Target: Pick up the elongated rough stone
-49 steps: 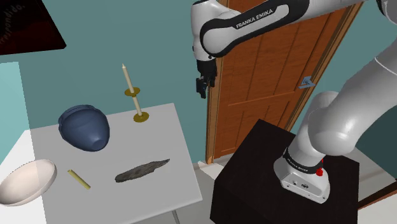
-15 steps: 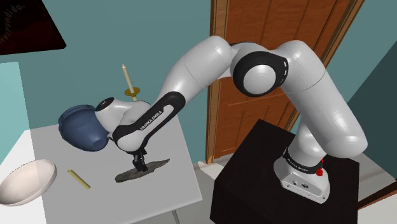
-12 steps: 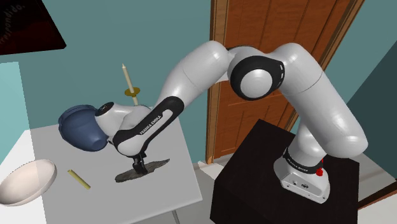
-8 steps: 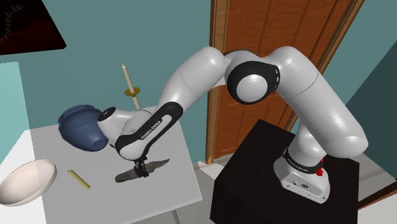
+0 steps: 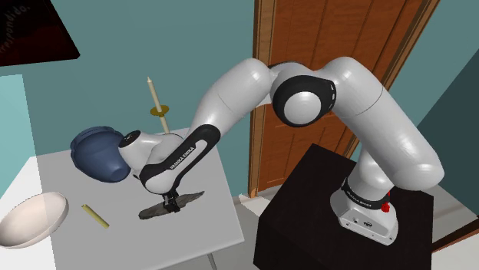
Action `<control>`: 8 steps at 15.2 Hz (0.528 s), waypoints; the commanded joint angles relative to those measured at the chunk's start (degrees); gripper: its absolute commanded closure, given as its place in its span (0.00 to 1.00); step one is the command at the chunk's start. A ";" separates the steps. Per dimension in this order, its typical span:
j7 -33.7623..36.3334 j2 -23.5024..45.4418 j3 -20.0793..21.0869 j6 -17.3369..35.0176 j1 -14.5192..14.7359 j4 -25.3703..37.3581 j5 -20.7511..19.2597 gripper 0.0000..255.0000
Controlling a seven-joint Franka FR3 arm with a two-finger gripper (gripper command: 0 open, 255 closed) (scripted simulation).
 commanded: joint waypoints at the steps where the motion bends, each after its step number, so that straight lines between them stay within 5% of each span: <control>1: -0.04 0.21 -0.01 0.09 0.00 -0.02 0.00 1.00; 8: -0.06 -2.09 0.31 -1.61 -0.18 -0.62 0.30 1.00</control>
